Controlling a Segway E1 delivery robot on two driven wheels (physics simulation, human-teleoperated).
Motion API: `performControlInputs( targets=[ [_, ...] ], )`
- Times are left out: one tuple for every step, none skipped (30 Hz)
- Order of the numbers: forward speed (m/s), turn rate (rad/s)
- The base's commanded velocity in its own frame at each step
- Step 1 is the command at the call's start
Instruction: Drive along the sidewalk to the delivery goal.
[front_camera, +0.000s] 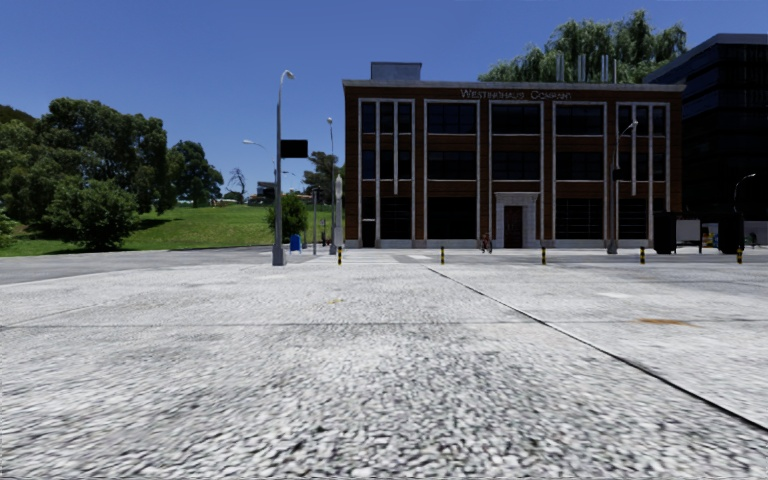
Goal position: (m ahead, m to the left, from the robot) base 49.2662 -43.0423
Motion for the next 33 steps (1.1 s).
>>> performControlInputs(
  targets=[
    [2.0, 0.0],
    [2.0, 0.0],
    [2.0, 0.0],
    [2.0, 0.0],
    [2.0, 0.0],
    [2.0, 0.0],
    [2.0, 0.0],
    [2.0, 0.0],
    [2.0, 0.0],
    [2.0, 0.0],
    [2.0, 0.19],
    [2.0, 0.32],
    [2.0, 0.33],
    [2.0, 0.23],
    [2.0, 0.11],
    [2.0, 0.11],
    [2.0, 0.0],
    [2.0, 0.0],
    [2.0, 0.0],
    [2.0, 0.0],
    [2.0, 0.0],
    [2.0, 0.0],
    [2.0, 0.0],
    [2.0, 0.0],
    [2.0, 0.07],
    [2.0, 0.16],
    [2.0, 0.19],
    [2.0, 0.19],
    [2.0, 0.19],
    [2.0, 0.15],
    [2.0, 0.04],
    [2.0, 0.0],
    [2.0, 0.0]
  ],
)
